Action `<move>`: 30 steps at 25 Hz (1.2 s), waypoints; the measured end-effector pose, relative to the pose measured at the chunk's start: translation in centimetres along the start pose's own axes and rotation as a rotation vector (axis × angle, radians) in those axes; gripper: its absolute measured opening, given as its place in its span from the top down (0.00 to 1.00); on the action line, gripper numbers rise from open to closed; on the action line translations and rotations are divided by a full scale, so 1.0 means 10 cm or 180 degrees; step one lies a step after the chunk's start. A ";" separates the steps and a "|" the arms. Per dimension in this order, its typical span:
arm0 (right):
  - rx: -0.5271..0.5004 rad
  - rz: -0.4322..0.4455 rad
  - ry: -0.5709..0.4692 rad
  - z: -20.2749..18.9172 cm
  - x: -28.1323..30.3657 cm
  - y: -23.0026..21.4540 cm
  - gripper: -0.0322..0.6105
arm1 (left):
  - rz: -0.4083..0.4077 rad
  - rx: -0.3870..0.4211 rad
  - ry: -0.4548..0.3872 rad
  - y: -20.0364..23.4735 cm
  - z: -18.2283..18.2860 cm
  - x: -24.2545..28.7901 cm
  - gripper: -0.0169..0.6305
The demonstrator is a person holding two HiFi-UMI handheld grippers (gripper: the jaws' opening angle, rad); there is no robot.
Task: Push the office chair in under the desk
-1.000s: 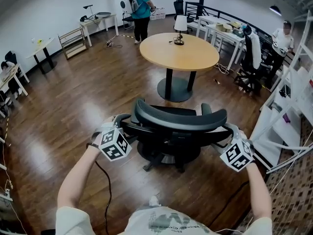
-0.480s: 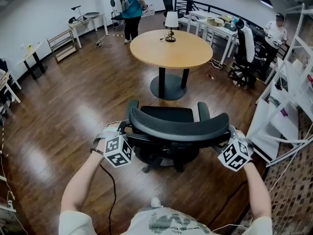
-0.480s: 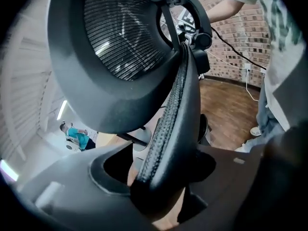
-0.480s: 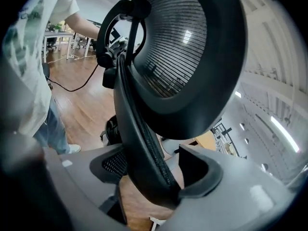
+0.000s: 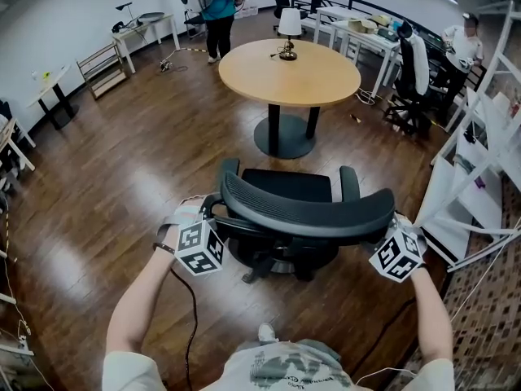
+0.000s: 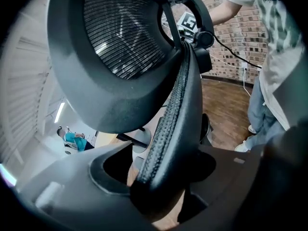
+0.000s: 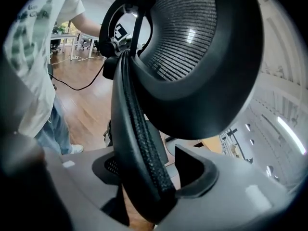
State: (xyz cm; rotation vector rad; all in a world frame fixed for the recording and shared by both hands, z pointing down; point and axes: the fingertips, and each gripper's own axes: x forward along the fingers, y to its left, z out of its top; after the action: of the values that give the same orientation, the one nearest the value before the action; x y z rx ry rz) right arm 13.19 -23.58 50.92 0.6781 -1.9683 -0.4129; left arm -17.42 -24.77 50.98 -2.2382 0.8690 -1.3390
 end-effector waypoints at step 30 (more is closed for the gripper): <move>0.0003 -0.0451 -0.0012 -0.68 0.94 -1.87 0.49 | -0.0056 0.0128 0.0112 1.18 0.61 1.65 0.57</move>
State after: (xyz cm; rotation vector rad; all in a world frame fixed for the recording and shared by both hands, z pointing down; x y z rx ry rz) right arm 21.08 -44.07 50.38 0.8208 -1.9306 -0.4994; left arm -9.86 -44.56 51.61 -2.2029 0.8290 -1.3952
